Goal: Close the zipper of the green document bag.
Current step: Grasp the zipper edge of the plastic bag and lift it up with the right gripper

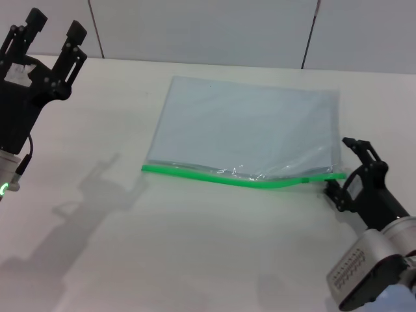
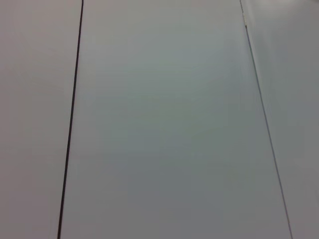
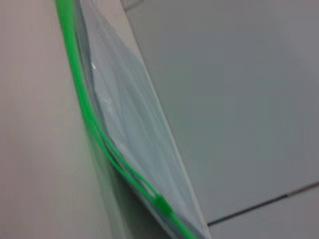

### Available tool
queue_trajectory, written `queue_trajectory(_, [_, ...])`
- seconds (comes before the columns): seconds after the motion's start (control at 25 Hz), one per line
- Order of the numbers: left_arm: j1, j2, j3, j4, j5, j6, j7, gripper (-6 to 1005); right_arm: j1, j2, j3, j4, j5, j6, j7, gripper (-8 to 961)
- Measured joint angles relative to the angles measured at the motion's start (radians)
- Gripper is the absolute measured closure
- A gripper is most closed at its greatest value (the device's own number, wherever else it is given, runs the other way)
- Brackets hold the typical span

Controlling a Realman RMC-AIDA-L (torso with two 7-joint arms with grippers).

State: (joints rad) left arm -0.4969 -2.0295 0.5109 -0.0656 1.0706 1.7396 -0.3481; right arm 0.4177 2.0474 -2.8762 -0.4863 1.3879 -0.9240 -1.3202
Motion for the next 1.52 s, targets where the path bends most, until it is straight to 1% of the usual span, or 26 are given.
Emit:
queue_trajectory(0.32, [0.0,0.0,0.0,0.0,0.0,-0.001,0.0,321,0.014,0.001,0.0,-0.029,-0.024,0.009,-0.027,220])
queue_trajectory(0.6, [0.0,0.0,0.0,0.0,0.0,-0.002,-0.001,320,0.034,0.0,0.0,-0.033,-0.024,0.065,-0.033,241])
queue_trajectory(1.04, [-0.003,0.0,0.0,0.0,0.0,-0.016,-0.002,319,0.046,0.0,0.0,-0.045,-0.025,0.072,-0.038,481])
queue_trajectory(1.36, [-0.009,0.0,0.008,0.0,0.004,-0.04,-0.001,320,0.053,0.0,0.0,-0.07,-0.029,0.066,-0.061,825])
queue_trajectory(1.52, [-0.014,0.0,0.012,0.001,0.011,-0.063,0.006,319,0.063,-0.001,0.0,-0.08,-0.052,0.067,-0.06,863])
